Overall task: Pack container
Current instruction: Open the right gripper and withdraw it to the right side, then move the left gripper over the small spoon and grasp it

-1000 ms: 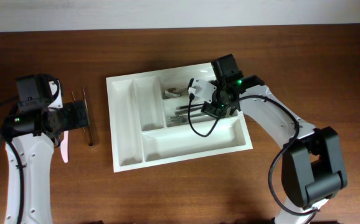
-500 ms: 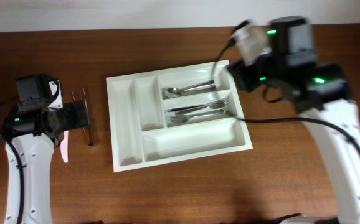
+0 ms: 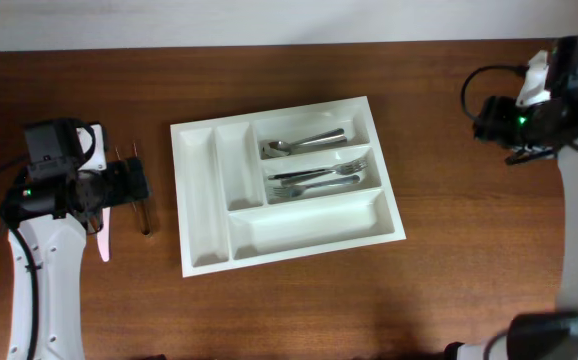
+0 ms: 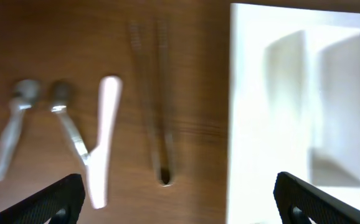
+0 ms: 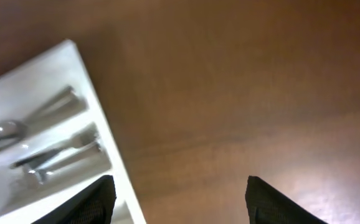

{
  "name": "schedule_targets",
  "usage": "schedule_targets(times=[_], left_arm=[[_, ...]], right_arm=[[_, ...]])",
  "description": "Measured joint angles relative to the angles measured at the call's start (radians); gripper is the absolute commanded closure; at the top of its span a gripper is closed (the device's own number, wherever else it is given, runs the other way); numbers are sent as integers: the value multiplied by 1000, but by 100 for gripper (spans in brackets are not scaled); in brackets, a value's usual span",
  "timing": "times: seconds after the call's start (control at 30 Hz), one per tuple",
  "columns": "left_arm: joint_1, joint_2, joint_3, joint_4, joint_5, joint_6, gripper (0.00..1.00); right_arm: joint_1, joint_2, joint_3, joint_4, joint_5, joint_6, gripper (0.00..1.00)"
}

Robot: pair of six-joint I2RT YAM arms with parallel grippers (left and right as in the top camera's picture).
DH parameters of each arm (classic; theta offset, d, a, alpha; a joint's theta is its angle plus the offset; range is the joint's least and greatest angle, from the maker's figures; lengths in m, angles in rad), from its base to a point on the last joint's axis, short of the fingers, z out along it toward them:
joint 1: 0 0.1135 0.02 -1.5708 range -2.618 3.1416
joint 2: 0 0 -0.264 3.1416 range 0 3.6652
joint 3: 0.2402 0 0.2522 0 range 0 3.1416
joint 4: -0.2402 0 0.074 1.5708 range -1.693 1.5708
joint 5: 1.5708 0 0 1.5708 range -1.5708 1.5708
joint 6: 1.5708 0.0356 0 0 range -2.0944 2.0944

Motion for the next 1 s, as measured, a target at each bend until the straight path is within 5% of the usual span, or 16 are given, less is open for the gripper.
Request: schedule_targets(times=[0.1,0.13,0.2,0.6,1.0], left_arm=[[0,0,0,0,63,0,1],[0,0,0,-1,77,0,1],[0,0,0,-3,95,0,1],[26,31,12,-99,-19,0,1],[250,373,259,-227,-36,123,5]], right_arm=[[-28,82,-15,-11,0,11,26],[-37,106,-16,-13,0,14,9],[-56,146,-19,-15,0,22,1],[-95,170,-19,-15,0,32,1],[-95,170,-19,-14,0,33,1]])
